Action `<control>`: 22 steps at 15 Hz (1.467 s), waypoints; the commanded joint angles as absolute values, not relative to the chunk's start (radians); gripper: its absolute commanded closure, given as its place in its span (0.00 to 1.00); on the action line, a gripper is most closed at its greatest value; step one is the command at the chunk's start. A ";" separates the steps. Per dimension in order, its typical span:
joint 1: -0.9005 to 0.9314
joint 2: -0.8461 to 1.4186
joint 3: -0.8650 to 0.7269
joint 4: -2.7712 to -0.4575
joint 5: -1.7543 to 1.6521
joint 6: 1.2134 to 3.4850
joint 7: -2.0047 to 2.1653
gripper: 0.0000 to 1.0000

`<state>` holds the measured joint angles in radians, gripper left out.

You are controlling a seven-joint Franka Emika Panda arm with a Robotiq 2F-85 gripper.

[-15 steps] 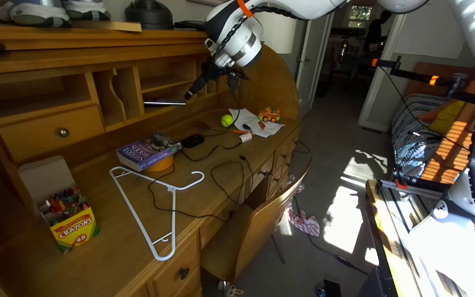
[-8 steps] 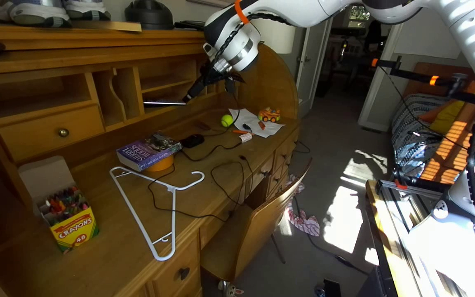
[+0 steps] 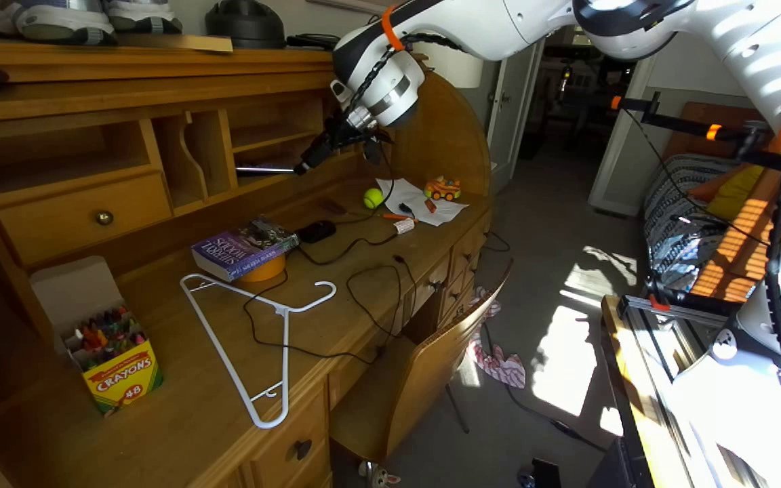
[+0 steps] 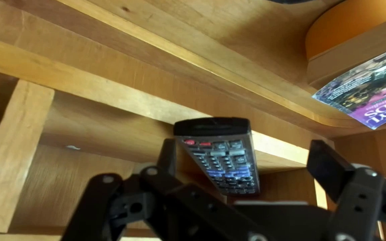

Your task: Put the remote on top of the book

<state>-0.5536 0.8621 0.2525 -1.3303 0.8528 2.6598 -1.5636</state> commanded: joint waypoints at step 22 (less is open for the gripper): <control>-0.653 0.932 0.363 -1.232 0.876 2.439 -1.676 0.00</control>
<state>-0.6308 0.9252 0.3437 -1.2432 0.8629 2.4661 -1.6424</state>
